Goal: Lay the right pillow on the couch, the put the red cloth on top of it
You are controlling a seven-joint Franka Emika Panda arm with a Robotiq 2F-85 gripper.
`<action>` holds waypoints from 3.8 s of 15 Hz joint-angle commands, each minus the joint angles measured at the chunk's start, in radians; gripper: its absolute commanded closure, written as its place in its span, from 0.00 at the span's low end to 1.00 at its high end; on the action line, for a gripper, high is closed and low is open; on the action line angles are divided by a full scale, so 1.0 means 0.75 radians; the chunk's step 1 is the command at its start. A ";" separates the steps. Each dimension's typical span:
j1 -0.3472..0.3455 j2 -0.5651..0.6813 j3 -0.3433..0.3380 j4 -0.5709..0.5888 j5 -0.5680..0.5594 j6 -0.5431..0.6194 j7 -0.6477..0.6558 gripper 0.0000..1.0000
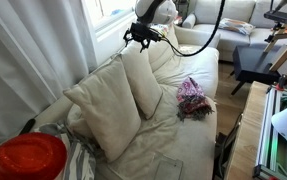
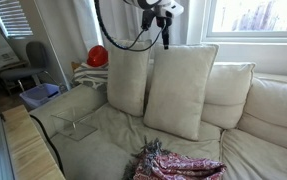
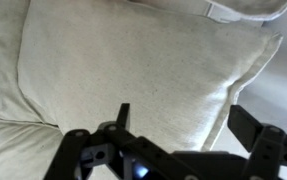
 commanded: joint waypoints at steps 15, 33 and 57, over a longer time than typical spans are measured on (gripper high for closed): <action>0.216 0.556 -0.294 0.649 -0.176 -0.012 0.468 0.50; 0.227 0.144 -0.419 0.317 -0.303 -0.365 0.991 0.97; 0.181 -0.446 -0.304 -0.235 -0.499 -0.638 1.507 0.97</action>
